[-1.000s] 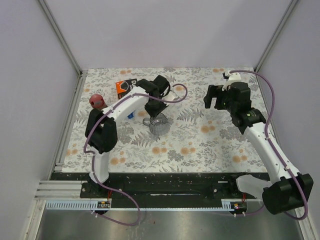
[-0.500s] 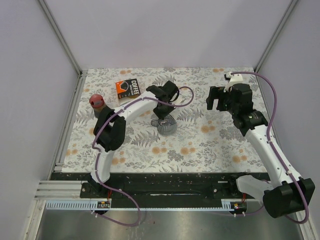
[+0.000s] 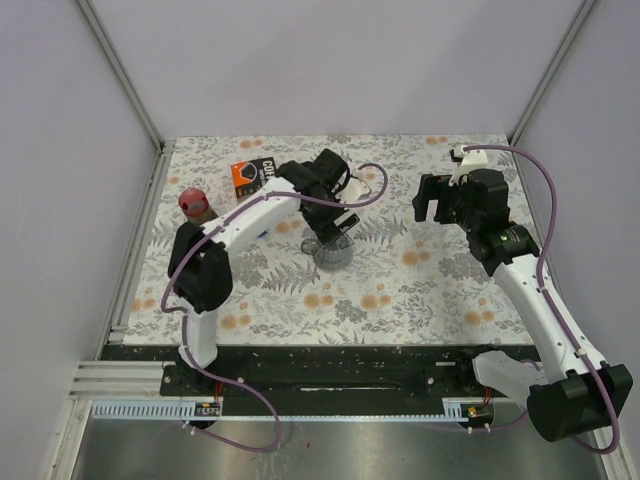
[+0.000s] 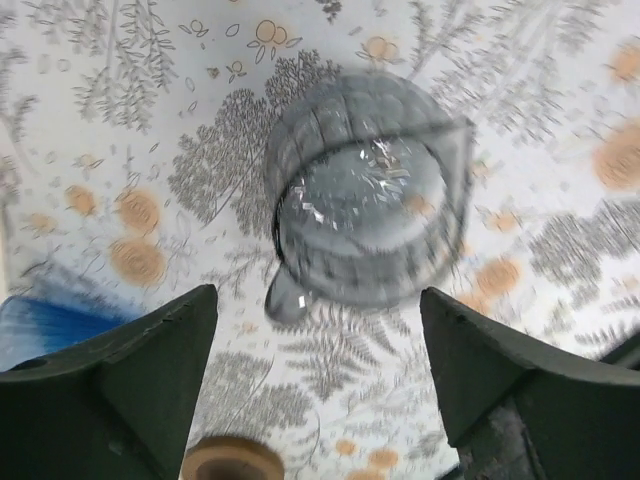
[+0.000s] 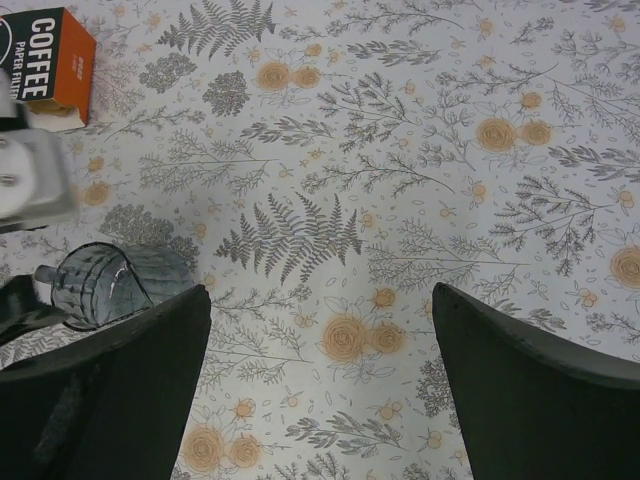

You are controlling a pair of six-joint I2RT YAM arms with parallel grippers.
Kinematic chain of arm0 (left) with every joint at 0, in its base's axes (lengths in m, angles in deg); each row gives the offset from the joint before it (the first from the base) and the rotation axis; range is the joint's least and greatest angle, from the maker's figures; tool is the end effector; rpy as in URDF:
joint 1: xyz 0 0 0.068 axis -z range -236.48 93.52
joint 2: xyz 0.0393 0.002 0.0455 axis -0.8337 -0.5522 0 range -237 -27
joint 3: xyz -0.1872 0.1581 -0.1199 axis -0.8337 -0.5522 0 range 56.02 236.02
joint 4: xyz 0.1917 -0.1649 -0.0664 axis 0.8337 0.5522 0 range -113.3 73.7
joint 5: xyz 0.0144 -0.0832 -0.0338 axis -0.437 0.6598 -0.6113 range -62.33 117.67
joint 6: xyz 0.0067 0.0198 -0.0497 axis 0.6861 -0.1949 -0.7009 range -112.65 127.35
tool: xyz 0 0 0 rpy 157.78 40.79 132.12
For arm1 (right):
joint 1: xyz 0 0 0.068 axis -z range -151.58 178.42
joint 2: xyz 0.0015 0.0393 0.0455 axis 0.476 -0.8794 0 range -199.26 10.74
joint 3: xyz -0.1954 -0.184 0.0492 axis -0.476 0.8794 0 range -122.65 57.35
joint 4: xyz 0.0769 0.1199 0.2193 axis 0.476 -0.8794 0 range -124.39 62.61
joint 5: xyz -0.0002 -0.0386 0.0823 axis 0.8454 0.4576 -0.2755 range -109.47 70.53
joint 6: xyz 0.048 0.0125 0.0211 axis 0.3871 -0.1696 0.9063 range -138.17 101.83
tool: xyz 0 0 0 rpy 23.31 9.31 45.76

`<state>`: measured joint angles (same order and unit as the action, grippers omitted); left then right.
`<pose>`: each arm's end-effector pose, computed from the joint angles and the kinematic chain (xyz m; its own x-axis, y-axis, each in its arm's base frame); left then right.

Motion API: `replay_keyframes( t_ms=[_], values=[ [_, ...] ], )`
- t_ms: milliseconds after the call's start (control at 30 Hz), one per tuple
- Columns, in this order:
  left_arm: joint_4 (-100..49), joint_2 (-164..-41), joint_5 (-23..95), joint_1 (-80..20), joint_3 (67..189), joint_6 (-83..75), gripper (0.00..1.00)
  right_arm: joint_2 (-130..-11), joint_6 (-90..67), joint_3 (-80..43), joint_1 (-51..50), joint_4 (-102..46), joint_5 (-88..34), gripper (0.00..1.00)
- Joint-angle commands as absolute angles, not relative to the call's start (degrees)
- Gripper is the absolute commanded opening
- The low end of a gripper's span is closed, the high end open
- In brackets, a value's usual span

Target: Place the coffee filter in the dripper

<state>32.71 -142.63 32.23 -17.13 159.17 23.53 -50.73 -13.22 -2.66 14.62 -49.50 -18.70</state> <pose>0.3280 -0.2727 0.2553 -0.5084 0.7762 -0.3728 0.8292 0.5581 0.0311 0.2340 0.0570 0.3555 -0.4063 -0.0109 -0.9137 -0.1921 0.9786 0.0737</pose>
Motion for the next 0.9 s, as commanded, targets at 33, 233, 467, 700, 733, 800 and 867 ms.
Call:
replay_keyframes(
  t_ms=[33, 233, 467, 700, 733, 800, 867],
  values=[
    [41.1, -127.0, 37.0, -19.6, 161.8, 30.8, 0.88, -49.3, -13.3, -2.4, 14.7, -46.9, -22.4, 0.99],
    [51.9, -116.1, 42.2, -35.1, 156.0, 33.3, 0.89, -47.4, -12.8, -1.0, 14.8, -44.9, -24.0, 1.00],
    [49.1, -106.6, 43.9, -61.3, 143.6, 34.5, 0.81, -47.2, -11.8, -0.3, 14.8, -44.1, -25.4, 0.99],
    [29.5, -102.9, 32.8, -66.3, 119.8, 29.9, 0.52, -46.3, -12.0, 0.1, 14.8, -43.5, -25.6, 0.99],
    [27.7, -103.0, 32.0, -66.4, 118.3, 30.5, 0.50, -46.4, -12.1, 0.0, 14.6, -43.7, -25.6, 1.00],
    [24.3, -103.3, 30.0, -66.4, 116.0, 30.7, 0.49, -46.0, -12.2, 0.1, 14.7, -44.0, -25.5, 1.00],
    [22.6, -104.4, 31.6, -66.4, 114.7, 31.0, 0.49, -45.8, -12.4, 0.5, 14.7, -43.8, -24.8, 1.00]
  ],
)
